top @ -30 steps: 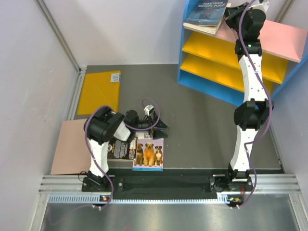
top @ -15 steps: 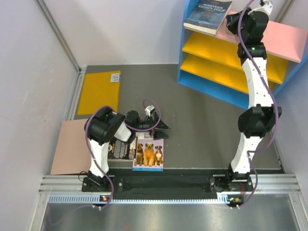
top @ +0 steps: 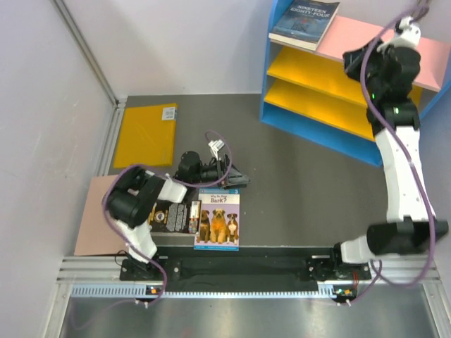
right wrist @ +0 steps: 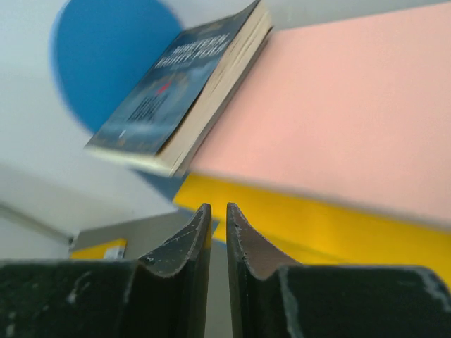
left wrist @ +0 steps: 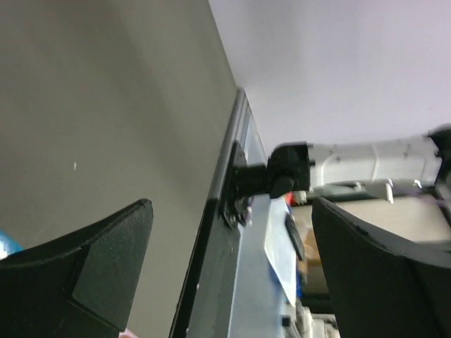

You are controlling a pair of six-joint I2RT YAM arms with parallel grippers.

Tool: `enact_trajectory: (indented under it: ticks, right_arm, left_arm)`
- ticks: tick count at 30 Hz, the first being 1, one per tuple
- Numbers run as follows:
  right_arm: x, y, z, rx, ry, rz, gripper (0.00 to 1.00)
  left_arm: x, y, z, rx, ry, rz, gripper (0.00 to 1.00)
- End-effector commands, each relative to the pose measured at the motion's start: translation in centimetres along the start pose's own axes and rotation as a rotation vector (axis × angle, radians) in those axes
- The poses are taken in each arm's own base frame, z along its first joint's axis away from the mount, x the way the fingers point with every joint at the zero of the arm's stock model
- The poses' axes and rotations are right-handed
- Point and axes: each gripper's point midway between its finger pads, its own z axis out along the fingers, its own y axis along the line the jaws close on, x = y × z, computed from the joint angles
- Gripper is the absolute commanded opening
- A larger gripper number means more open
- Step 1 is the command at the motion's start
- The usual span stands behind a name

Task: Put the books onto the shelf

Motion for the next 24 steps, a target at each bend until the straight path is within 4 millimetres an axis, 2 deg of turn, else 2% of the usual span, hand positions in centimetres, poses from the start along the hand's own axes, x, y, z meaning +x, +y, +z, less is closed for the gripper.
enact_trajectory:
  ticks: [1, 2, 3, 4, 6, 7, 9, 10, 12, 13, 16, 19, 21, 22, 24]
  right_arm:
    - [3.9, 2.8, -6.8, -0.123, 0.083, -0.08, 0.2]
    - [5.5, 2.8, -7.5, -0.133, 0.117, -0.076, 0.21]
    - [6.3, 3.4, -9.2, -0.164, 0.131, -0.074, 0.23]
    - [10.7, 2.8, -9.6, -0.163, 0.229, -0.071, 0.24]
    - [13.7, 3.0, -11.3, -0.177, 0.285, -0.065, 0.26]
    - [17.6, 3.2, -12.1, -0.193, 0.371, -0.066, 0.3]
    - [21.0, 3.6, -13.3, -0.209, 0.45, -0.05, 0.35]
    - [24.1, 3.9, -14.4, -0.226, 0.53, -0.053, 0.37]
    - [27.5, 4.6, -15.6, -0.254, 0.623, -0.022, 0.41]
    - [30.0, 4.8, -16.8, -0.273, 0.692, -0.023, 0.44]
    - [34.3, 5.3, -19.1, -0.302, 0.845, -0.024, 0.51]
    - [37.1, 5.7, -21.1, -0.332, 0.96, 0.007, 0.59]
    - [38.1, 6.0, -22.1, -0.349, 1.01, 0.042, 0.61]
    - [38.8, 5.8, -22.5, -0.351, 1.027, 0.049, 0.66]
    - [39.7, 5.9, -23.3, -0.355, 1.067, 0.088, 0.69]
  left_arm:
    - [-5.1, -3.2, -0.5, -0.194, -0.069, 0.373, 0.99]
    - [-6.6, -2.8, -1.0, -0.293, -0.118, 0.412, 0.99]
    - [-6.4, -2.2, -2.3, -0.398, -0.094, 0.445, 0.99]
    - [-7.9, -3.3, -2.7, -0.441, -0.124, 0.494, 0.99]
    - [-8.9, -2.8, -4.8, -0.595, -0.155, 0.536, 0.99]
    - [-9.7, -3.2, -5.4, -0.631, -0.177, 0.551, 0.99]
    - [-10.7, -3.3, -7.0, -0.719, -0.234, 0.556, 0.99]
    - [-10.3, -2.7, -7.7, -0.762, -0.232, 0.532, 0.99]
    - [-10.0, -2.1, -8.8, -0.823, -0.254, 0.485, 0.99]
    - [-9.9, -1.2, -9.5, -0.872, -0.263, 0.458, 0.99]
    - [-7.7, 1.1, -11.1, -0.965, -0.215, 0.362, 0.99]
    - [-4.9, 3.5, -12.3, -1.025, -0.176, 0.25, 0.99]
    - [-3.7, 4.1, -12.5, -1.028, -0.181, 0.189, 0.99]
    - [-2.4, 5.1, -13.0, -1.041, -0.166, 0.159, 0.98]
    - [-1.6, 5.3, -13.3, -1.035, -0.181, 0.129, 0.93]
